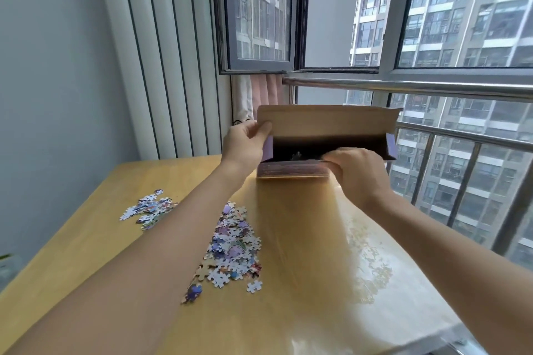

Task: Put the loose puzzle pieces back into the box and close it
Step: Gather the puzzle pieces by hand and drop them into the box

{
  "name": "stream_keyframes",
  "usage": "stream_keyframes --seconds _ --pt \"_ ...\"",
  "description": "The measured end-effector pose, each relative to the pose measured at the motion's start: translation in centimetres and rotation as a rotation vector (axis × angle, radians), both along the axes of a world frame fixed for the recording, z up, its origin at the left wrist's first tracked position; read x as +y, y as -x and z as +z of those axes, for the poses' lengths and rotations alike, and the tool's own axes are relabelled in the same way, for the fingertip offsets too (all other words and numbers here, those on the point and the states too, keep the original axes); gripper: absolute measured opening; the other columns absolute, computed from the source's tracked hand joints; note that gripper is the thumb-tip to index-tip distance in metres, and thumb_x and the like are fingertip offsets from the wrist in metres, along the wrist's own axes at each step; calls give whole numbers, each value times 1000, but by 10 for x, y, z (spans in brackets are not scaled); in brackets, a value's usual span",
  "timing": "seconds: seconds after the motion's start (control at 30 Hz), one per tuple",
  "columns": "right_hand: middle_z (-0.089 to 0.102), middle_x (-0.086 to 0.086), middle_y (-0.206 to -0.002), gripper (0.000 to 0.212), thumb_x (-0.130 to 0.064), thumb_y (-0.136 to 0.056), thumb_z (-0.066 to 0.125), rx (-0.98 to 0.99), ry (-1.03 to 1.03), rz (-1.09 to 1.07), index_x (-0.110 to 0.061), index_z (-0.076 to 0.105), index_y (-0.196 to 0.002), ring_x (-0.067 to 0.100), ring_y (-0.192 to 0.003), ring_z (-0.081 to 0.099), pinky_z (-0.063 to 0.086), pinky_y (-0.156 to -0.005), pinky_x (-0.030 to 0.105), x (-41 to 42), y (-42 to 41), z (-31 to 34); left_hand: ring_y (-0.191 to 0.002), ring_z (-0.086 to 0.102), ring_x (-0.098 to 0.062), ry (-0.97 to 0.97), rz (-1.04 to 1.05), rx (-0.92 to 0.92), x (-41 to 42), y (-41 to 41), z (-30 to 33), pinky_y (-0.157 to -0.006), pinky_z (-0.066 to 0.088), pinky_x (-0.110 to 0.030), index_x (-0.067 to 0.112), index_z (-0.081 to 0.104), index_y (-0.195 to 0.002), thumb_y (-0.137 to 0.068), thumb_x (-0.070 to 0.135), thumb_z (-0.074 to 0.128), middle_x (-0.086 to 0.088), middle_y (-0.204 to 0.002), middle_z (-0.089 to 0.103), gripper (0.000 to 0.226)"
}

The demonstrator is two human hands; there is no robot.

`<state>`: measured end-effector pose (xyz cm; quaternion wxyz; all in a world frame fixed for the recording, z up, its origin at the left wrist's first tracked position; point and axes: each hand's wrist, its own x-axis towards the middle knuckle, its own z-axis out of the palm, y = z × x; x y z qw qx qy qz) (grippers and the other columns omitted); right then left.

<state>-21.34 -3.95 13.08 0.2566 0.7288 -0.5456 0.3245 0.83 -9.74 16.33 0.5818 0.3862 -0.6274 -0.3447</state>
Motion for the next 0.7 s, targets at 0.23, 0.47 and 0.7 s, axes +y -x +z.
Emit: stream_keyframes --seconds 0.23,0.47,0.7 --pt "68 -5 -75 17 -22 -95 61 153 -225 -134 -23 71 -81 24 -66 61 51 -56 33 -1 4 -18 -102 70 -20 -97 -13 -97 0 4 -39 -93 53 -36 17 77 -95 -99 33 62 5 -97 77 22" --pt "67 -7 -83 17 -17 -89 60 136 -446 -123 -28 72 -89 19 -71 60 55 -62 35 5 -5 -39 -102 70 -22 -159 -10 -187 9 13 -72 -95 54 -40 14 79 -96 -97 31 65 1 -96 78 22" --pt "70 -9 -71 22 -11 -82 67 -172 -611 186 -28 78 -79 9 -65 60 48 -57 25 19 -37 -38 -87 66 -12 -183 -139 -459 18 17 -121 -86 56 -32 12 81 -94 -97 19 64 -3 -93 78 18"
